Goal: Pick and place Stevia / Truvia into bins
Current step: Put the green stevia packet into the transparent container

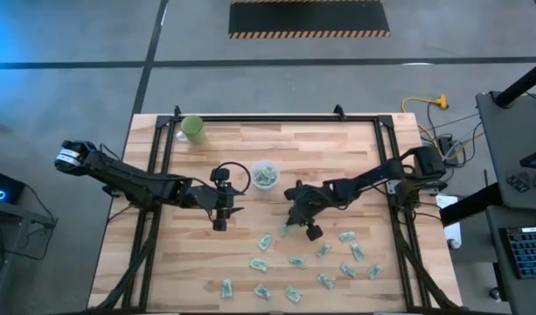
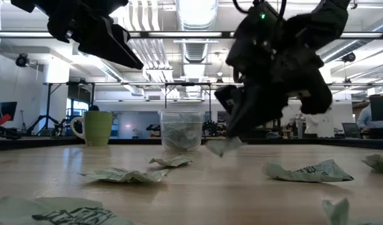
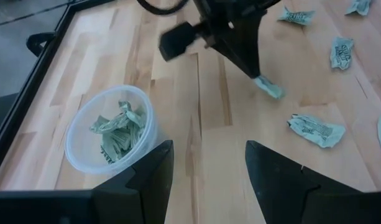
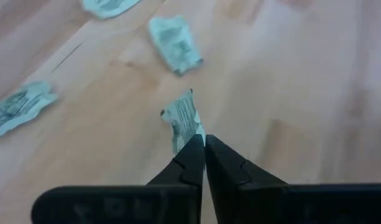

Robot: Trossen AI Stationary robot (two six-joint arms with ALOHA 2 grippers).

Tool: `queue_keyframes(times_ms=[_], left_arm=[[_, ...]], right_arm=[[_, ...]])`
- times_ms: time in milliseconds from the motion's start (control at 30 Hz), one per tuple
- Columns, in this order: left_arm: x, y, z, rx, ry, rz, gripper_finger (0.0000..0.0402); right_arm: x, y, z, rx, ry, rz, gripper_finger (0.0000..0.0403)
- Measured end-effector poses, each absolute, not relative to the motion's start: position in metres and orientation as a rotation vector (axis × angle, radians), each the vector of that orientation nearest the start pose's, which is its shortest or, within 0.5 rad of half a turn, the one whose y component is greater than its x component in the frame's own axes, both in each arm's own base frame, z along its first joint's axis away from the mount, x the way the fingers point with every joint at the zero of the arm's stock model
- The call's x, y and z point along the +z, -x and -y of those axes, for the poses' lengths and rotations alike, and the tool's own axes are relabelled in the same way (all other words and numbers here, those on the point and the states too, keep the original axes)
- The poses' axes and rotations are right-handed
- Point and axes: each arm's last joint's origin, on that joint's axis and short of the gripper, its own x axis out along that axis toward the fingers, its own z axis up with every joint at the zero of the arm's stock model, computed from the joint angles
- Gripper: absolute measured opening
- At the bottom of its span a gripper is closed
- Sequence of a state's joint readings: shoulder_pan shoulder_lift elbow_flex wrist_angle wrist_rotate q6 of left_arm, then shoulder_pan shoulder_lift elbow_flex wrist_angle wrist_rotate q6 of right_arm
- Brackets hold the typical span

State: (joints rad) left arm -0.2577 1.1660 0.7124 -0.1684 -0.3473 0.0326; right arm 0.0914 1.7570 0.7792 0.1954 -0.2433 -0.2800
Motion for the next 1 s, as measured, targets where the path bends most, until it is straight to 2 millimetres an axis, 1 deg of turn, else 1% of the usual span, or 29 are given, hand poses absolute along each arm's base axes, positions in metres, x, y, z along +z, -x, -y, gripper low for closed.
queue_keyframes(times_ms=[100, 233, 400, 500, 633, 767, 867, 1000], left_arm=[[0.237, -0.234, 0.052, 0.078, -0.217, -0.597, 0.0183], [0.237, -0.234, 0.051, 0.078, -0.219, -0.603, 0.0183], [0.237, -0.234, 0.051, 0.078, -0.220, -0.602, 0.0183], [0.238, -0.234, 0.051, 0.078, -0.218, -0.598, 0.0183], [0.238, -0.234, 0.051, 0.078, -0.218, -0.597, 0.0183], [0.239, -0.234, 0.051, 0.078, -0.217, -0.595, 0.0183], [0.239, -0.234, 0.051, 0.078, -0.217, -0.594, 0.0183], [0.238, -0.234, 0.051, 0.078, -0.218, -0.597, 0.0183]], right_arm=[[0.140, -0.318, -0.035, 0.393, 0.226, -0.711, 0.0008], [0.154, -0.315, -0.034, 0.360, 0.249, -0.689, 0.0008], [0.172, -0.313, -0.030, 0.210, 0.361, -0.634, 0.0008], [0.184, -0.318, -0.024, 0.090, 0.424, -0.585, 0.0008], [0.199, -0.328, -0.010, -0.070, 0.491, -0.546, 0.0008], [0.208, -0.340, 0.010, -0.150, 0.475, -0.535, 0.0008], [0.210, -0.350, 0.027, -0.194, 0.459, -0.542, 0.0008], [0.201, -0.364, 0.045, -0.156, 0.424, -0.559, 0.0008]])
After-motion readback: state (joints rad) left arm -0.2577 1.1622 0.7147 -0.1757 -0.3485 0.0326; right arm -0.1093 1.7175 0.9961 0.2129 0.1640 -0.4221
